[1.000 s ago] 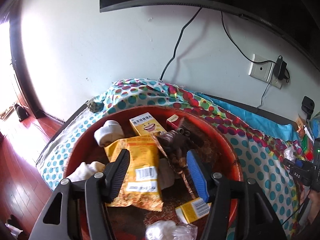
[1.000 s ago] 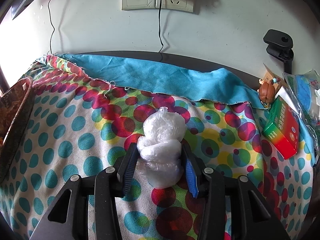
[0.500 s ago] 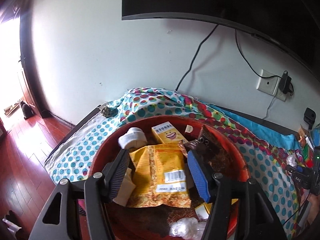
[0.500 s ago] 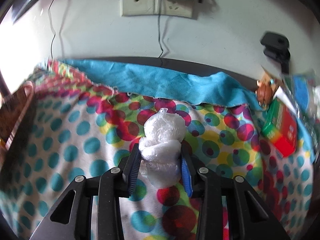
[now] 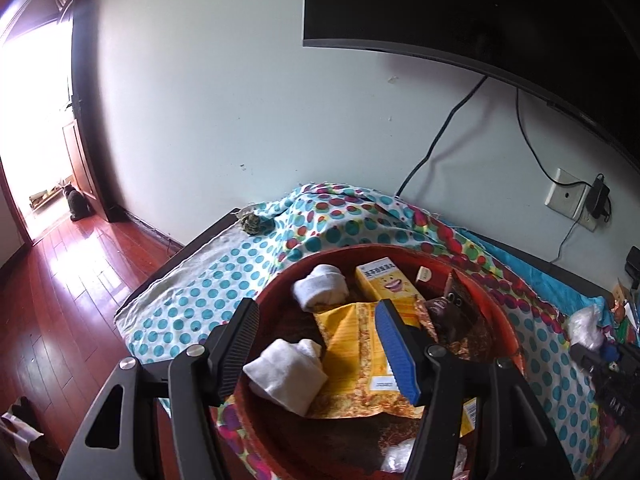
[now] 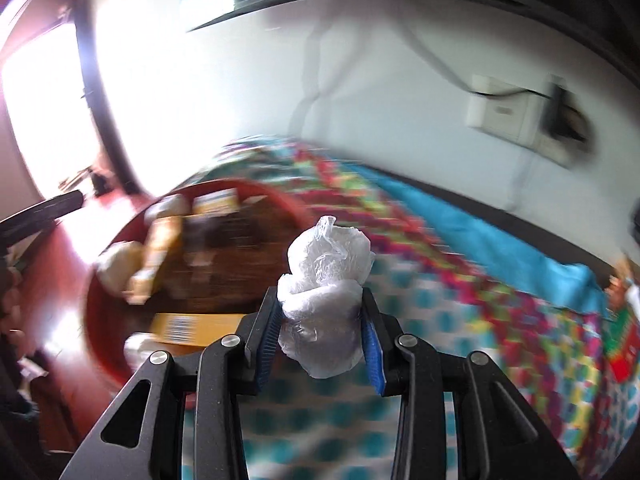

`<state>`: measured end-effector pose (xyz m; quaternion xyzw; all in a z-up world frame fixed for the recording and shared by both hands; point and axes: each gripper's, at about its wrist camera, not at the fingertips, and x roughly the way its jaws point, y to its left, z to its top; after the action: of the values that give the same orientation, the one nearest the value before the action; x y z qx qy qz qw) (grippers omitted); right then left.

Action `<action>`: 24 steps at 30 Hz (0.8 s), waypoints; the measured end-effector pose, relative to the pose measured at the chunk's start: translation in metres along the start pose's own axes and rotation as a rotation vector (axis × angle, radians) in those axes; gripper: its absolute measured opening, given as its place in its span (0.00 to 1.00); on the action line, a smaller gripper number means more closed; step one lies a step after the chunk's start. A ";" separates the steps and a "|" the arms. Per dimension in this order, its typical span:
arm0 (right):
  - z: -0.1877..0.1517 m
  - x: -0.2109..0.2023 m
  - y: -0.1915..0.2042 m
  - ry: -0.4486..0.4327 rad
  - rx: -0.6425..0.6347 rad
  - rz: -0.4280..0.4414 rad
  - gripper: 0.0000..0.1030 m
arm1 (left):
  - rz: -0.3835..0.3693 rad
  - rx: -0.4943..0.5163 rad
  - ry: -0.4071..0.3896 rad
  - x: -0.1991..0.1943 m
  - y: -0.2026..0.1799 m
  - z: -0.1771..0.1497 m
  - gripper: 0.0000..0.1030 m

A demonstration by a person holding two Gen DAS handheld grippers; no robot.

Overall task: Organize objects
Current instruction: 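Carry the clear plastic bag into the red tray and open the right gripper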

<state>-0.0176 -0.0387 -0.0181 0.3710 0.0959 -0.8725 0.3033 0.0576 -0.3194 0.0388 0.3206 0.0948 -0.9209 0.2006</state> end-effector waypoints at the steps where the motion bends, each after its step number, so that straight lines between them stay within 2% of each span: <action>1: 0.002 0.004 0.014 0.018 -0.012 0.028 0.34 | 0.006 -0.008 0.003 0.000 0.004 0.000 0.60; 3: 0.005 0.013 0.041 0.050 -0.036 0.060 0.34 | 0.018 -0.011 0.012 0.001 0.009 0.000 0.60; 6: 0.009 0.025 0.076 0.084 -0.094 0.063 0.34 | 0.054 0.008 0.026 0.003 0.013 0.000 0.60; 10: 0.007 0.039 0.101 0.116 -0.135 0.072 0.35 | 0.095 0.031 0.032 0.005 0.016 -0.001 0.61; 14: 0.009 0.054 0.115 0.135 -0.130 0.078 0.35 | 0.085 0.014 0.042 0.005 0.020 0.000 0.68; 22: 0.011 0.073 0.125 0.156 -0.110 0.060 0.37 | 0.083 -0.012 0.079 0.012 0.028 -0.004 0.71; 24: 0.011 0.075 0.125 0.161 -0.102 0.053 0.44 | 0.083 -0.012 0.088 0.013 0.028 -0.004 0.71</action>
<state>0.0104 -0.1767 -0.0558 0.4266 0.1543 -0.8253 0.3362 0.0626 -0.3477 0.0259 0.3632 0.0959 -0.8961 0.2363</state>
